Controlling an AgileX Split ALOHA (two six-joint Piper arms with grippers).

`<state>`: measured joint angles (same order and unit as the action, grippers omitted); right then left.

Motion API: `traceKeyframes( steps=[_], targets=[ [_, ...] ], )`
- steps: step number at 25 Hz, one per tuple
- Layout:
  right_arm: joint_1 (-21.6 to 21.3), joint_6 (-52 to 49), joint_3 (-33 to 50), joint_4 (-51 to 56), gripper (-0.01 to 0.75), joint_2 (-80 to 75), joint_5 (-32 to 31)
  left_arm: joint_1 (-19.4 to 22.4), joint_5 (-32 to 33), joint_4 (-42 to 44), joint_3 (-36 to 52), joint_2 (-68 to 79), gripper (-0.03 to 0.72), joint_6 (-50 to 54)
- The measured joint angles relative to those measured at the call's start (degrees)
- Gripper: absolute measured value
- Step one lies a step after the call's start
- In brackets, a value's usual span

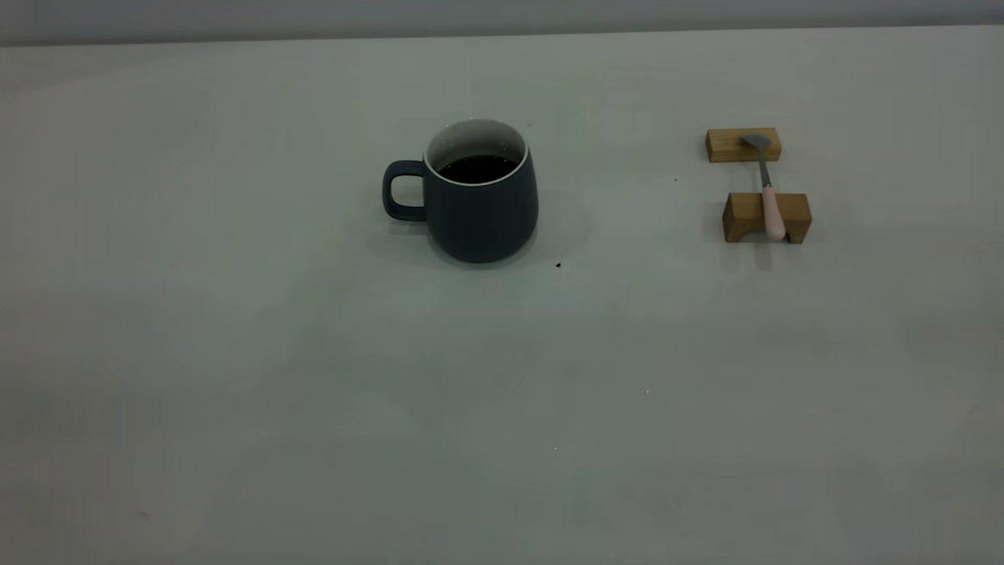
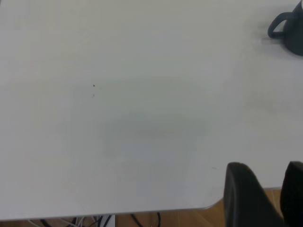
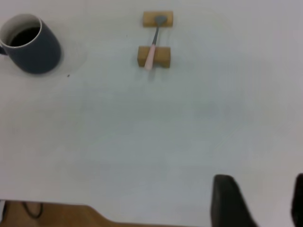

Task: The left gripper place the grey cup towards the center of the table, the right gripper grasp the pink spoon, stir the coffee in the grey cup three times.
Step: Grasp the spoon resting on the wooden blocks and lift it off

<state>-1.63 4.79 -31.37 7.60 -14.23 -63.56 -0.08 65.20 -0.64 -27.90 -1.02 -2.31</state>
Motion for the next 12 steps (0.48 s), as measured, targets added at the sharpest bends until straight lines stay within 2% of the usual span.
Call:
traceKeyframes(
  steps=[4,6,8,12],
  targets=[
    [0.0,0.1,-1.9,1.0,0.595,-15.7,7.1,0.0,0.0,0.0,0.0,0.0,0.26,0.0],
    [0.0,0.3,-2.6,1.6,0.662,-23.8,11.2,0.0,0.0,0.0,0.0,0.0,0.26,0.0],
    [0.0,1.4,-3.6,1.9,0.69,-32.6,15.2,0.0,0.0,0.0,0.0,0.0,0.26,0.0],
    [0.0,5.5,-6.1,3.9,0.694,-48.4,22.0,0.0,0.0,0.0,0.0,0.0,0.26,0.0]
  ],
)
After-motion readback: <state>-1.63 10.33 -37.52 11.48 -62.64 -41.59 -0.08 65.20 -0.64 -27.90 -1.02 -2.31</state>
